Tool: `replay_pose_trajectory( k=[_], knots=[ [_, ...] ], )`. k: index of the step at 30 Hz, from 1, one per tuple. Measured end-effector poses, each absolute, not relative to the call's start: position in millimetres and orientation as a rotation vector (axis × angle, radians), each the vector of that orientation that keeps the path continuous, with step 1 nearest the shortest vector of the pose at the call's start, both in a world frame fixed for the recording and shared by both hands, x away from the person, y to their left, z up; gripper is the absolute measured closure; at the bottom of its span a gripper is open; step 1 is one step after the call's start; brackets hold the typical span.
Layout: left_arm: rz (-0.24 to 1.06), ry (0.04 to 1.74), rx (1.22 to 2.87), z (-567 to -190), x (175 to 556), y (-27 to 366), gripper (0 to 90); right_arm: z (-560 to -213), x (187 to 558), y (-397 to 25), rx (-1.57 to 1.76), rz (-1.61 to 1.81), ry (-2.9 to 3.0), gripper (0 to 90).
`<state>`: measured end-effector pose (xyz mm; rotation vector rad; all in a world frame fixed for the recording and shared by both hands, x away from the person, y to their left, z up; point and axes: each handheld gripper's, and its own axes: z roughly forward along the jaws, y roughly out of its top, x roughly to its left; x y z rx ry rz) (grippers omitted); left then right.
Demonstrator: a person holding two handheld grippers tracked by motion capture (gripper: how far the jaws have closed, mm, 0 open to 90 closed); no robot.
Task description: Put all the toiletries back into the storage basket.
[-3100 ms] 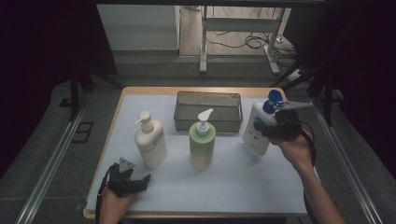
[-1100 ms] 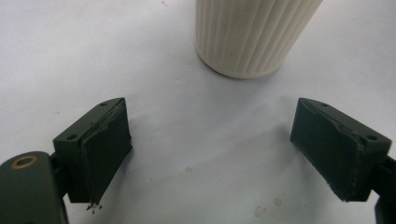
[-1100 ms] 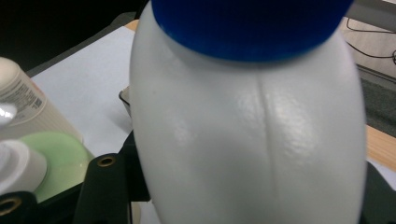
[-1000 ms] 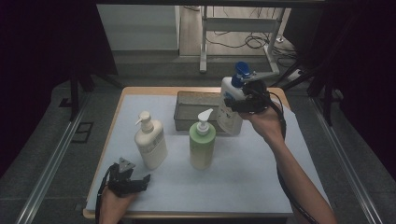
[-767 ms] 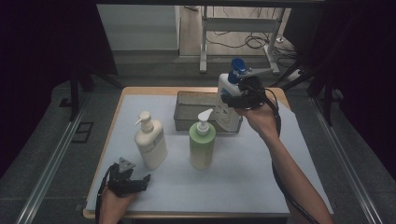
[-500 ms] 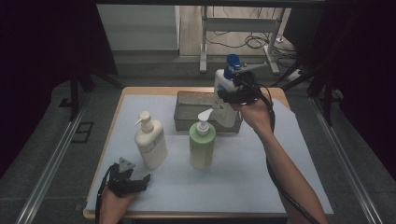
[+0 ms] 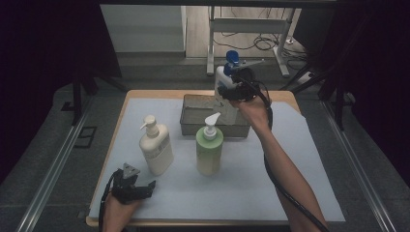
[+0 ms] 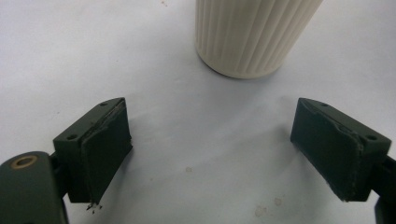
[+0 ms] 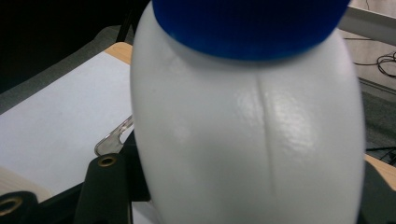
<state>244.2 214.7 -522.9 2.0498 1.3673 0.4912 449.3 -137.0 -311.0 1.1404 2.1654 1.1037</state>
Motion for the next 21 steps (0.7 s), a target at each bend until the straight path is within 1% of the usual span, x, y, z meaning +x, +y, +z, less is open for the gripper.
replay_pose_trajectory(
  k=[21],
  knots=[
    [0.489, 1.370, 2.047, -522.9, 243.9, 214.7, 11.8, -339.7, 473.1, -112.4, 1.148, 1.103, 2.136, 40.2]
  ],
)
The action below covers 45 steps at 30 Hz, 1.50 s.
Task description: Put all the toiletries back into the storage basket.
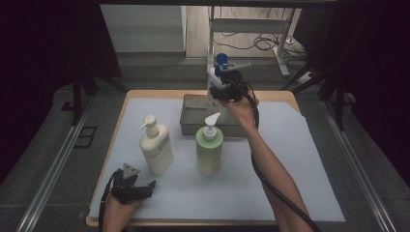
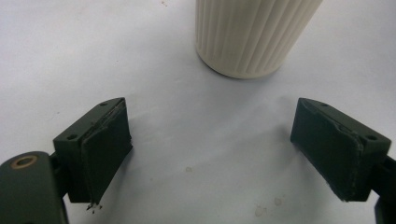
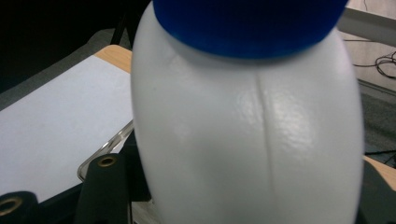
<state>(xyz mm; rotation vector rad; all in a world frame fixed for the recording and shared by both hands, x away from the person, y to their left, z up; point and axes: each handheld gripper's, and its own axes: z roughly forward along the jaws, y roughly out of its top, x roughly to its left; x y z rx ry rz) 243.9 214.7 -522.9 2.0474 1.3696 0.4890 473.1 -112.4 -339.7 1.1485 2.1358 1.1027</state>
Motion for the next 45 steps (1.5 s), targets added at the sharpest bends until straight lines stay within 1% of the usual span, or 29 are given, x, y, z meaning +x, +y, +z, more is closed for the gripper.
replay_pose_trajectory(
  k=[34, 45],
  knots=[
    [0.488, 1.368, 2.051, -522.8, 244.0, 214.9, 11.8, -392.9, 470.2, -109.1, 1.192, 1.051, 2.195, 40.1],
    [0.488, 1.367, 2.053, -522.8, 243.8, 215.0, 11.8, -396.2, 473.4, -111.6, 1.206, 1.067, 2.196, 38.7]
  ],
)
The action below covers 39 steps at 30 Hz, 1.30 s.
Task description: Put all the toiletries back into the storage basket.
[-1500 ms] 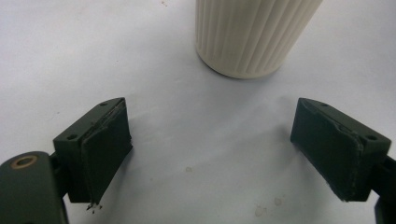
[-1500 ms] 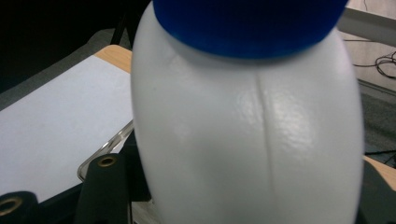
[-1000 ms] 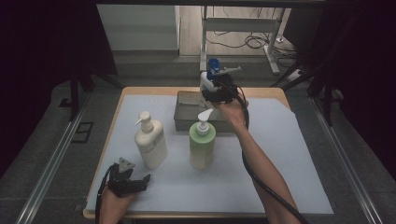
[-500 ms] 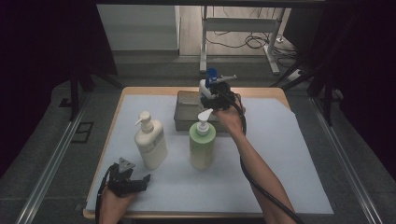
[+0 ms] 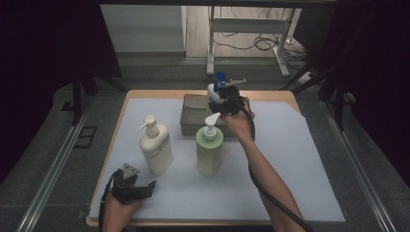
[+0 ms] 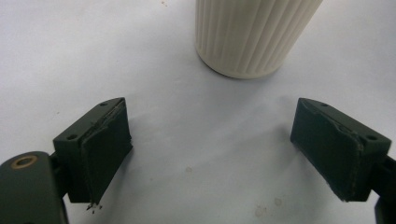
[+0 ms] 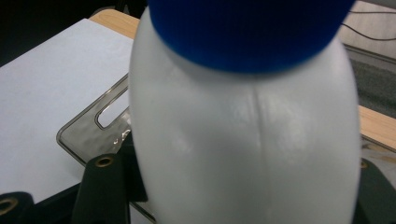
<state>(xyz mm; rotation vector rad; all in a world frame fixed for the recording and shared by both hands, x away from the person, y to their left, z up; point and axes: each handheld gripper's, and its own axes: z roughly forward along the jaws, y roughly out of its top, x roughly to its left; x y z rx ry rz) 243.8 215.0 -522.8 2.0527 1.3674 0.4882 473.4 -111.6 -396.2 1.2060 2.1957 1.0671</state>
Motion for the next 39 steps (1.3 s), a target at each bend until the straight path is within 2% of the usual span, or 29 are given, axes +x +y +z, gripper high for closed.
replay_pose_trajectory(
  k=[9, 30, 39],
  knots=[
    [0.489, 1.365, 2.057, -522.8, 243.7, 215.2, 11.8, -400.5, 472.6, -114.9, 1.161, 1.071, 2.213, 33.6],
    [0.490, 1.366, 2.050, -523.3, 243.2, 215.0, 11.8, -404.0, 436.1, -148.0, 1.095, 1.131, 2.276, 32.5],
    [0.491, 1.366, 2.049, -523.3, 243.0, 215.0, 11.8, -410.7, 424.0, -166.2, 1.079, 1.131, 2.301, 39.5]
  ],
)
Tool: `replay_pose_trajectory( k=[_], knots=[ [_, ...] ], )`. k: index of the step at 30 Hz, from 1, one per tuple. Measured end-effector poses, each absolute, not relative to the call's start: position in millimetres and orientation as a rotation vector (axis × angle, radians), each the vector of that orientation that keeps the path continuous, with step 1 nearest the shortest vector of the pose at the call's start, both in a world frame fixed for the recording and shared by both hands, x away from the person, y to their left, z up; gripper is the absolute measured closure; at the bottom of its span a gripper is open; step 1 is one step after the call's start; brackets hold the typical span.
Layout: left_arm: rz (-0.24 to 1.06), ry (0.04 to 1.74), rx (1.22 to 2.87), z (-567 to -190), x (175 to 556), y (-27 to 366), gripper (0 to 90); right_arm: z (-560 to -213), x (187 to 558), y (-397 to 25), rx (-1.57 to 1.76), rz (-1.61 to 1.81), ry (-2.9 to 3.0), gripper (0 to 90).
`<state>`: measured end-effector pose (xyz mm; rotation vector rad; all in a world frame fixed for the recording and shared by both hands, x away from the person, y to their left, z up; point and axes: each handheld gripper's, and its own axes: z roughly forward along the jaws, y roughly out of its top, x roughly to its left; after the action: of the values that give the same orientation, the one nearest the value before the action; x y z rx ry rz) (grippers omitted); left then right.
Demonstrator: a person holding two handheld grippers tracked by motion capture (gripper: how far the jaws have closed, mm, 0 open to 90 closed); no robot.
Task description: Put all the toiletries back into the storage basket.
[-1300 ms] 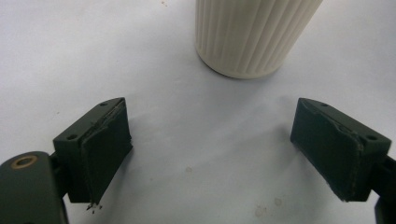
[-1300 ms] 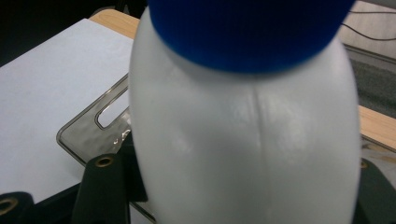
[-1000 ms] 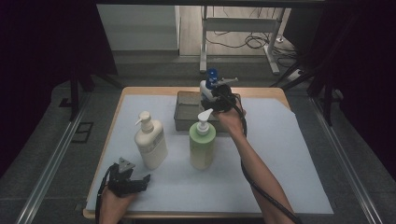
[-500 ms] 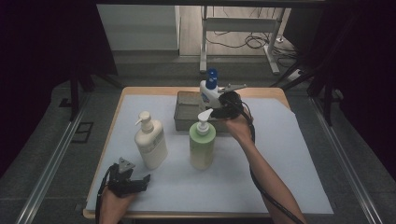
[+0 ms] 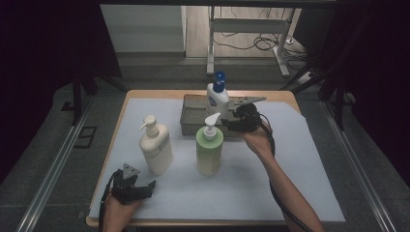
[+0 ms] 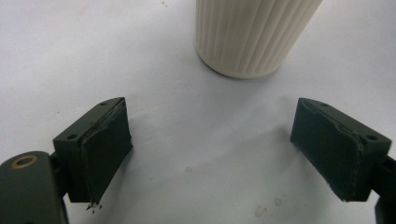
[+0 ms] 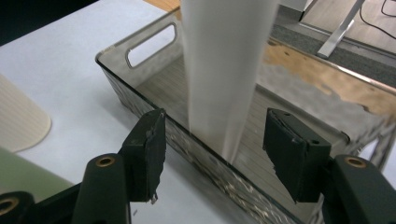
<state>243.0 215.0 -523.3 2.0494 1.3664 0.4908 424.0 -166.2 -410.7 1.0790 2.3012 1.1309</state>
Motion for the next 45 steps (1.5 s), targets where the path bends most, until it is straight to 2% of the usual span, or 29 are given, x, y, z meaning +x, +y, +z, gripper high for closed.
replay_pose_trajectory(
  k=[7, 13, 28, 45],
  knots=[
    [0.492, 1.366, 2.049, -523.4, 243.0, 214.9, 11.8, -415.7, 422.9, -182.0, 1.152, 1.111, 2.283, 47.8],
    [0.491, 1.366, 2.049, -523.4, 243.0, 214.9, 11.8, -417.6, 431.3, -191.4, 1.201, 1.106, 2.255, 59.9],
    [0.494, 1.364, 2.049, -523.5, 242.9, 215.1, 11.8, -434.1, 457.5, -179.4, 1.245, 1.057, 2.236, 89.0],
    [0.495, 1.364, 2.049, -523.6, 242.9, 215.1, 11.8, -451.9, 478.0, -161.4, 1.294, 1.038, 2.266, 89.5]
  ],
)
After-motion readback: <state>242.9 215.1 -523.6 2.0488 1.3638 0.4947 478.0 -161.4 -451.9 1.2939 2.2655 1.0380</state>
